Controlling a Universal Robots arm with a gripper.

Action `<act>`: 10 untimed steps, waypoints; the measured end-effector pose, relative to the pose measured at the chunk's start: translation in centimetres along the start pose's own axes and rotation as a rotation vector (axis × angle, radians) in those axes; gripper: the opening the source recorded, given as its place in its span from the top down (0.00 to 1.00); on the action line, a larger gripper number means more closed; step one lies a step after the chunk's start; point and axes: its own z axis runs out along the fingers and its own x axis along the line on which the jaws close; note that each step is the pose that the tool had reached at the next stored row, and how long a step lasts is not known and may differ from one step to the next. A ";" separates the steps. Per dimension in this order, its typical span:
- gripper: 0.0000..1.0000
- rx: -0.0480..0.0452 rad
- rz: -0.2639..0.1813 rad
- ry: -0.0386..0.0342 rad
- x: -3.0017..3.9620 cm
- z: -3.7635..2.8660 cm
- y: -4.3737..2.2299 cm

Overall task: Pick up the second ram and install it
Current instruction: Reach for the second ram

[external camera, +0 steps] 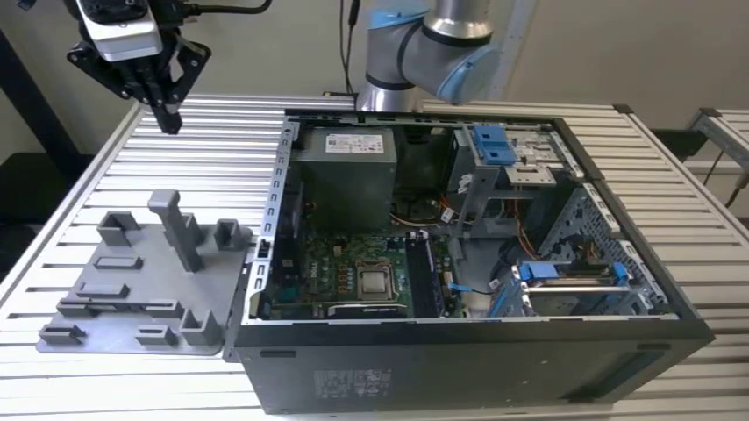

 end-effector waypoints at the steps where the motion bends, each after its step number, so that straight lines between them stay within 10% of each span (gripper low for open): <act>1: 0.89 0.0000 0.000 -0.0001 0.13 -0.01 -0.01; 10: 0.89 -0.0001 0.000 -0.0008 1.19 -0.03 -0.08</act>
